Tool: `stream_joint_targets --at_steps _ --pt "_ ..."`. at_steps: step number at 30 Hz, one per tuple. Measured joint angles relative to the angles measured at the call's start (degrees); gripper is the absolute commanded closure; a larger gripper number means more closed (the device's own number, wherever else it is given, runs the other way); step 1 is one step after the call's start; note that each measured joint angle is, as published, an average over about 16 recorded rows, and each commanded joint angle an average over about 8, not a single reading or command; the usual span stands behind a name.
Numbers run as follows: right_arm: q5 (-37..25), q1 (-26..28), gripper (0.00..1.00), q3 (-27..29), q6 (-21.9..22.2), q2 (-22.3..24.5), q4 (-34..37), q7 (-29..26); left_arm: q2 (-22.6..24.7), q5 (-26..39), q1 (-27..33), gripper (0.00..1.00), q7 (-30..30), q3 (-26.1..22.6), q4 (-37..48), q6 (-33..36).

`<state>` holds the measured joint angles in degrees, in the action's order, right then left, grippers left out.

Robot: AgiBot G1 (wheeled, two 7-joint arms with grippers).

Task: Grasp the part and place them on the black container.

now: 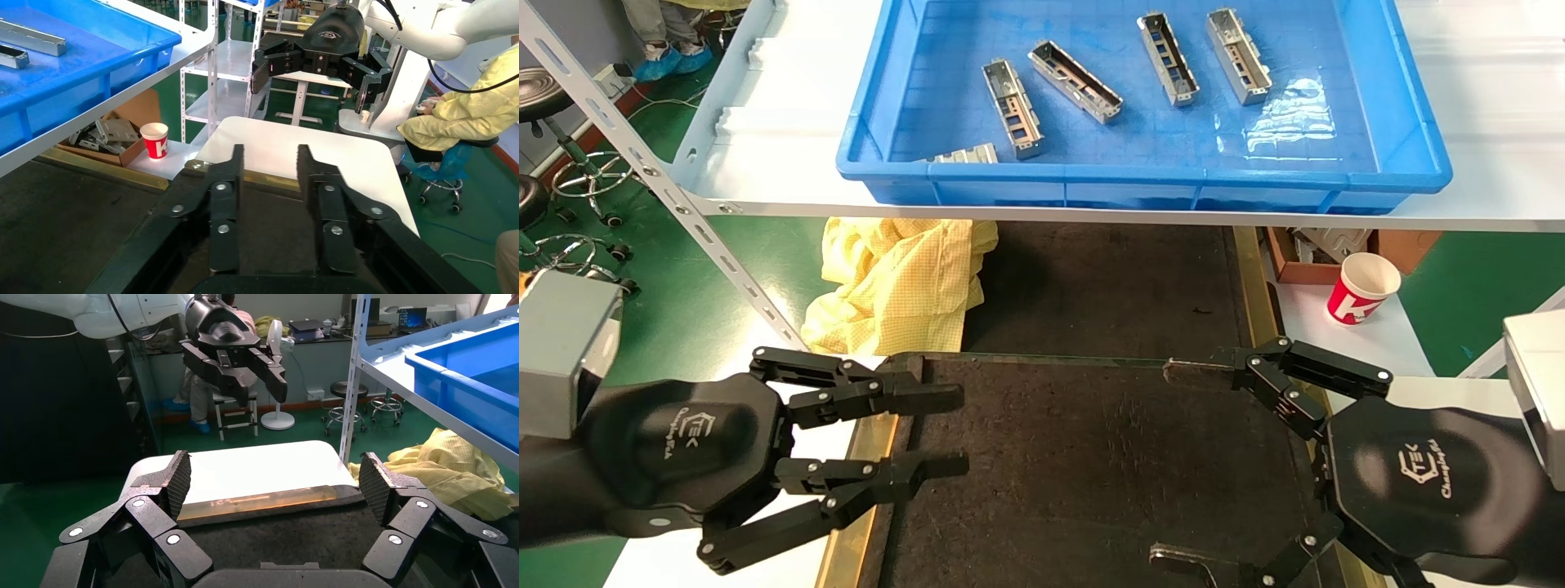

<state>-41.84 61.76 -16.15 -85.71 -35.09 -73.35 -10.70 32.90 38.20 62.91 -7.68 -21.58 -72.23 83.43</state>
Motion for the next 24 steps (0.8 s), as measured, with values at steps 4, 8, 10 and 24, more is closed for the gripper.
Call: stream_joint_targets --at_steps 4,8,10,24 --pt "0.0 0.0 0.0 0.0 0.0 0.0 0.0 0.0 0.0 0.0 0.0 1.0 0.0 0.0 0.0 0.0" --pt "0.1 0.7 0.0 0.0 0.2 -0.2 -0.1 -0.4 0.0 0.0 0.0 1.0 0.0 0.0 0.0 0.0" --pt "0.2 1.5 0.0 0.1 0.6 -0.6 0.1 -0.7 0.0 0.0 0.0 1.0 0.0 0.0 0.0 0.0" --pt "-7.6 20.3 0.0 -2.5 8.5 -8.0 9.2 -4.4 0.0 0.0 0.0 1.0 0.0 0.0 0.0 0.0"
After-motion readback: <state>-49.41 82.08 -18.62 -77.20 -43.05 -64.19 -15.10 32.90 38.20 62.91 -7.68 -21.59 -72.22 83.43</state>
